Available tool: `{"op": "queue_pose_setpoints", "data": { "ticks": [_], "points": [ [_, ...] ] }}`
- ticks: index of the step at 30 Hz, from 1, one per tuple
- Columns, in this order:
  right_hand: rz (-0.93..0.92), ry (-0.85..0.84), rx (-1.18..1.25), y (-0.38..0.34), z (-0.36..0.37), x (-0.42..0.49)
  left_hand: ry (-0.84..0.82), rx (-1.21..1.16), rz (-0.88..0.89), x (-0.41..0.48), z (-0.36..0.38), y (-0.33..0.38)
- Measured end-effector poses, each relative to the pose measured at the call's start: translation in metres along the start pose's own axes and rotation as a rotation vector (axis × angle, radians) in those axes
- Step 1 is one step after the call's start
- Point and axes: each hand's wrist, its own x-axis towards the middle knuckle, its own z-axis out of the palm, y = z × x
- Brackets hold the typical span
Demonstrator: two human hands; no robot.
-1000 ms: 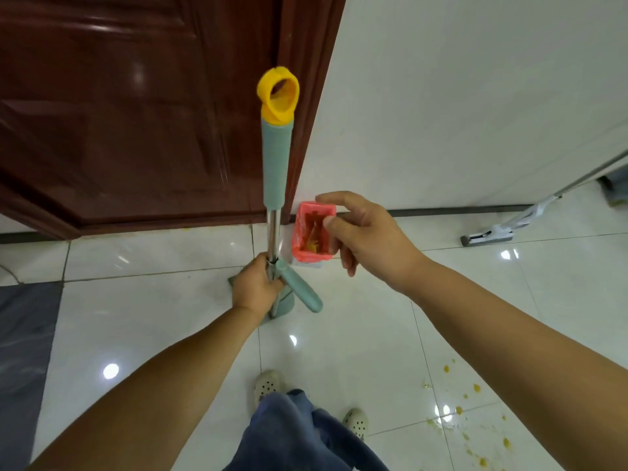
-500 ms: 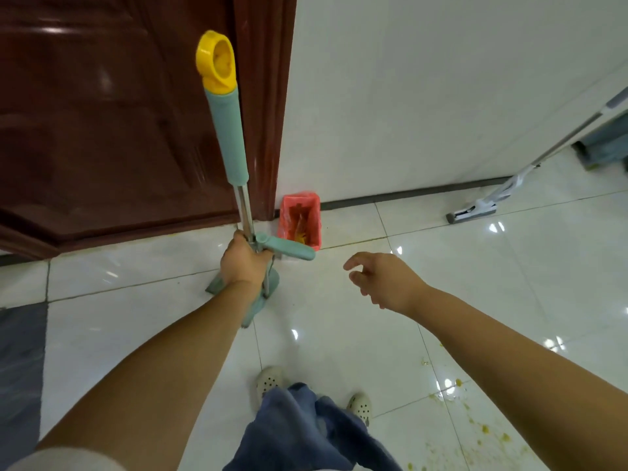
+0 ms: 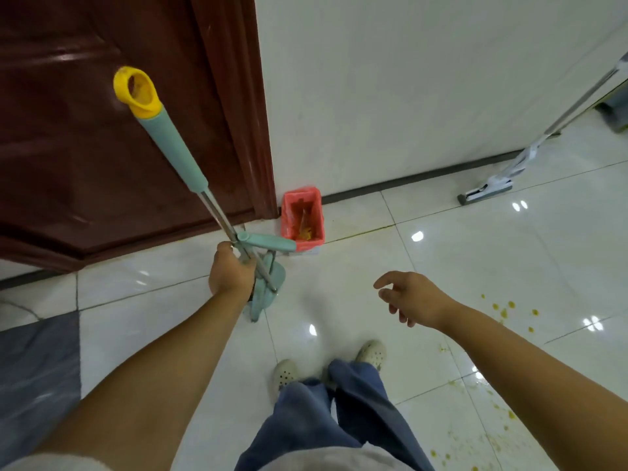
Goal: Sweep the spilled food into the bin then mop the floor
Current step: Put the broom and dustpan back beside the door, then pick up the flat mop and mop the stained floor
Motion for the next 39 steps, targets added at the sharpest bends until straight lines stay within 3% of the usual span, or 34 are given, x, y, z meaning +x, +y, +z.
{"op": "queue_pose_setpoints", "data": {
  "ticks": [5, 15, 21, 24, 29, 39],
  "points": [
    [0.018, -0.016, 0.045, 0.045, -0.017, 0.008, 0.113, 0.051, 0.011, -0.049, 0.012, 0.017],
    [0.09, 0.033, 0.079, 0.166, -0.124, 0.014, -0.125, 0.113, 0.422, -0.109, 0.091, 0.178],
    [0.126, 0.114, 0.175, 0.223, -0.201, 0.029, -0.234, 0.166, 0.516, -0.107, 0.142, 0.268],
    [0.152, 0.11, 0.244, 0.236, -0.232, 0.043, -0.362, 0.275, 0.532, -0.096, 0.164, 0.301],
    [0.195, 0.127, 0.314, 0.255, -0.294, 0.081, -0.389, 0.431, 0.622, -0.048, 0.196, 0.377],
    [0.317, 0.351, 0.448, 0.283, -0.45, 0.156, -0.615, 0.502, 0.855, 0.047, 0.297, 0.597]
  ]
}}
